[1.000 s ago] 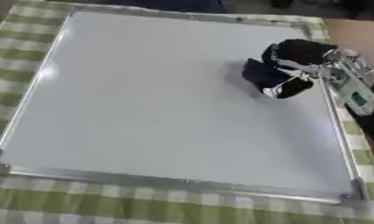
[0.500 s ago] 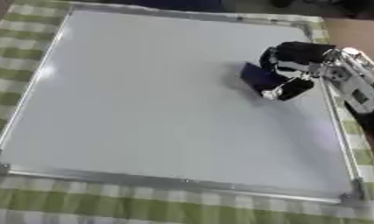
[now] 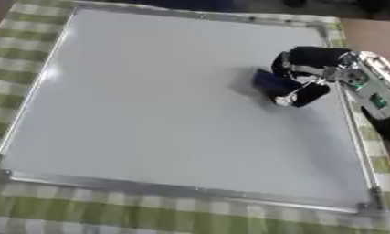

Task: Wipe the whiteboard clean with a brush.

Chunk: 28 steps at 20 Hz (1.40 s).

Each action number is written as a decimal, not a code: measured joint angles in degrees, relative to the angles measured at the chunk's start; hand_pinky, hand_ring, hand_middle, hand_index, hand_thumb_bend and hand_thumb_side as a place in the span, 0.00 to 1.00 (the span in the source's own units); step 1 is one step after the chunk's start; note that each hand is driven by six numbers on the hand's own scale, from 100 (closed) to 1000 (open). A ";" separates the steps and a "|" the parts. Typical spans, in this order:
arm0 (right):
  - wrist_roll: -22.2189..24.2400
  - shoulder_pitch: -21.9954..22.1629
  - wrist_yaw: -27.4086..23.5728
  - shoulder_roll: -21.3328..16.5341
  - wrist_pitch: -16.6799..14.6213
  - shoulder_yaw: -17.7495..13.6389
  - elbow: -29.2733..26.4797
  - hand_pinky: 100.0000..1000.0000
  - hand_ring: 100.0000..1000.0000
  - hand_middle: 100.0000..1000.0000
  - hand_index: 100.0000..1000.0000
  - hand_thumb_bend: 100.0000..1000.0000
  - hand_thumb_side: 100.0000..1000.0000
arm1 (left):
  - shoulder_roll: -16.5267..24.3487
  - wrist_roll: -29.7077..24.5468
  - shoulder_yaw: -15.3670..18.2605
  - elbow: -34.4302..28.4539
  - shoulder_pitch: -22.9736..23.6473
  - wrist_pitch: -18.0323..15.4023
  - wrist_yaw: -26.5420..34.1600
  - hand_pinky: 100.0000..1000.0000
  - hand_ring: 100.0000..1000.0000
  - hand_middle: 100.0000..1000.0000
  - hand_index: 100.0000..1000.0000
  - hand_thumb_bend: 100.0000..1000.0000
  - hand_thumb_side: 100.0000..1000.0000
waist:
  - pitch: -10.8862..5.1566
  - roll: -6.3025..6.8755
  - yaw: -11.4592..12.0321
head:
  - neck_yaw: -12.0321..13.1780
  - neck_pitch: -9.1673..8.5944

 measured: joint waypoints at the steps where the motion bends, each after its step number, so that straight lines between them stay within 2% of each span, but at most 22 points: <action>1: 0.20 0.01 -0.16 0.00 -0.10 0.00 0.00 0.36 0.41 0.15 0.39 0.00 0.47 | 0.00 0.00 0.00 0.00 -0.10 0.00 0.00 0.45 0.55 0.51 0.47 0.01 1.00 | 0.03 0.00 0.00 | 0.01 0.00; 5: 0.74 0.01 -0.54 0.00 -0.28 0.00 0.00 0.34 0.39 0.10 0.37 0.00 0.48 | -0.01 0.00 0.00 0.00 -0.19 0.00 0.00 0.45 0.55 0.51 0.47 0.01 1.00 | 0.06 0.00 0.06 | 0.03 0.00; 9: -0.37 -0.21 0.09 0.28 0.67 0.11 0.00 0.31 0.37 0.07 0.34 0.00 0.43 | -0.03 0.00 0.00 0.00 -0.22 0.00 0.04 0.45 0.55 0.51 0.47 0.01 1.00 | 0.07 0.05 0.11 | -0.06 -0.22; 19: -9.67 -0.02 12.33 1.70 2.07 2.15 -0.63 0.27 0.36 0.06 0.32 0.00 0.38 | -0.26 -0.02 -0.01 0.00 -0.29 0.00 0.07 0.45 0.55 0.51 0.47 0.01 1.00 | 0.12 0.01 0.41 | -0.66 -1.00; 27: -12.53 0.98 16.68 1.81 2.20 2.65 -2.90 0.27 0.37 0.06 0.32 0.00 0.36 | -0.48 -0.13 -0.01 0.00 -0.32 0.10 0.07 0.45 0.55 0.51 0.47 0.01 1.00 | 0.16 -0.04 0.41 | -1.13 -1.61; 28: -12.65 0.93 16.77 1.81 2.30 2.65 -2.76 0.27 0.37 0.06 0.32 0.00 0.34 | -0.48 -0.14 -0.01 0.00 -0.32 0.10 0.07 0.45 0.55 0.51 0.47 0.01 1.00 | 0.16 -0.03 0.48 | -1.32 -1.76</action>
